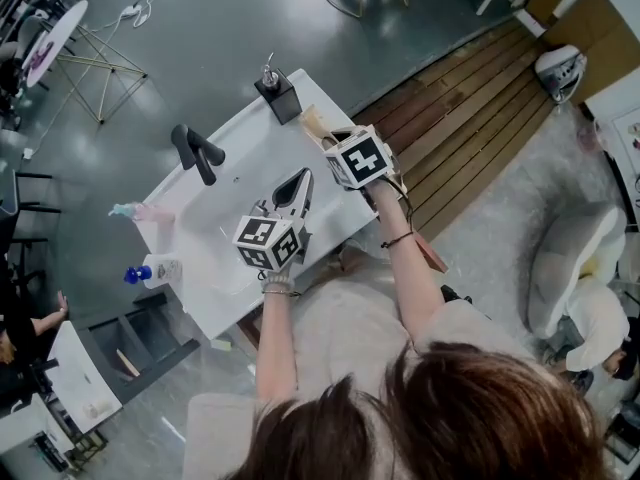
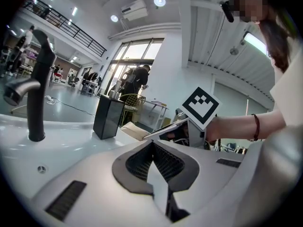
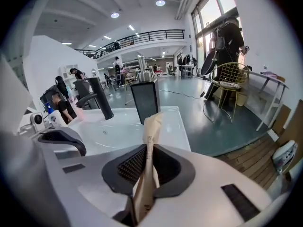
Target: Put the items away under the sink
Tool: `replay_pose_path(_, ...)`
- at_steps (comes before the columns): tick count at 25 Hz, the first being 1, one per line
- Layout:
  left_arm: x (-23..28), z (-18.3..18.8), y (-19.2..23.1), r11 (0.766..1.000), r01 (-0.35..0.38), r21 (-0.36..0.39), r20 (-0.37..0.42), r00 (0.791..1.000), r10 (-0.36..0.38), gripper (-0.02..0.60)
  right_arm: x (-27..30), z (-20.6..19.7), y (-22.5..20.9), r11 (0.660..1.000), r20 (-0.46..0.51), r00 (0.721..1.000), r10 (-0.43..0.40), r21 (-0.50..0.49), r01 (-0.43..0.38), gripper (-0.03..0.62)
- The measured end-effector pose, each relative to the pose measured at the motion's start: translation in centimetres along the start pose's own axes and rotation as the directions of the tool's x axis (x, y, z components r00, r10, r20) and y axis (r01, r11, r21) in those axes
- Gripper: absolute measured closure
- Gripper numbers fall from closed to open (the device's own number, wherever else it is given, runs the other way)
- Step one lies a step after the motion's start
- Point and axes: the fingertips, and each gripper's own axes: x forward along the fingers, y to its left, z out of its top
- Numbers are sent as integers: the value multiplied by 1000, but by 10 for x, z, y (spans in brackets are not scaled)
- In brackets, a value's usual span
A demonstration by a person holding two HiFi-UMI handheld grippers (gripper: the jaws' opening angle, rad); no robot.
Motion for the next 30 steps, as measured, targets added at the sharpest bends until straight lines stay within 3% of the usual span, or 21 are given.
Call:
replay_pose_path(5,-13,1,-11,1000,26,14,18,999,-26,581,-18,0,12,998,34,999,32,60,-34,542)
replay_pose_path(12,-35,3,-17,998,45,53,30,998,-46,581,-35,-6,23,994,99,995,13,110,-24,542)
replay_pose_path(20,-57,3,-26,996,13,87,36,999,-17,581,-52,8,54,991,208,973,97,66,-112,542)
replay_pose_path(25,-51,-2,-63,995,42,92,48,998,-47,581,-84,-2,54,984,242,958,153,55,-171,542)
replay_pose_path(30,-48,-11,-101,993,8,119,43,999,-13,581,-112,-22,41,978,251,951,178,60,-199,542)
